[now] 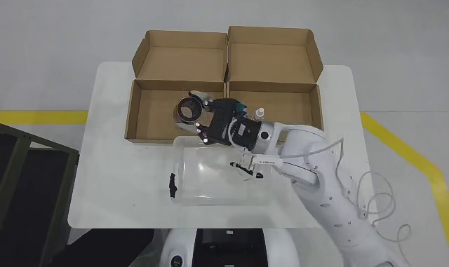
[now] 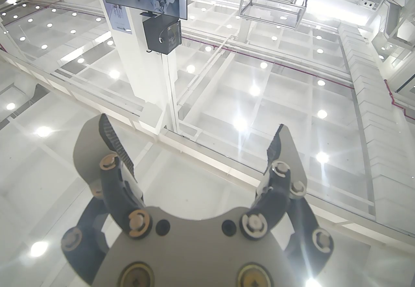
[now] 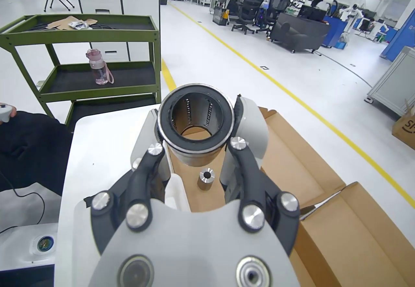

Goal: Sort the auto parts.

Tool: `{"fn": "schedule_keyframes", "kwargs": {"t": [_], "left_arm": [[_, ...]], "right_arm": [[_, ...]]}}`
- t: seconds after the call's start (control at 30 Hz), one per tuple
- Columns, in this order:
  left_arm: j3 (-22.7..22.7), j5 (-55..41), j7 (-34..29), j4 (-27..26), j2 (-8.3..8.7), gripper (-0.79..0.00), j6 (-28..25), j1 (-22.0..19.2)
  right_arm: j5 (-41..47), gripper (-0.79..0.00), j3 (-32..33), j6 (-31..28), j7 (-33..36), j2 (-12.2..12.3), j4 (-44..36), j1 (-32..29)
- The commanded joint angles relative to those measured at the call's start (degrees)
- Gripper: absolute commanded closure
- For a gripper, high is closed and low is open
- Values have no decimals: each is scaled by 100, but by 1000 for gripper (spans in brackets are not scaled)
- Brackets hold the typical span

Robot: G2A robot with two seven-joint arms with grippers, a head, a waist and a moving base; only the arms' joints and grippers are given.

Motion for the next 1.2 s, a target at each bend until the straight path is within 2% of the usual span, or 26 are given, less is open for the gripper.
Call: {"fn": "schedule_keyframes", "kwargs": {"t": [0.0, 0.57, 1.17], "left_arm": [[0, 0, 0, 0, 0, -785, 0, 0], [0, 0, 0, 0, 0, -785, 0, 0], [0, 0, 0, 0, 0, -785, 0, 0]], "right_arm": [[-7, 0, 77, 3, -52, 15, -67, -49], [38, 0, 613, -149, -542, 142, -500, -540], [246, 0, 661, -376, -927, 192, -343, -581]]}}
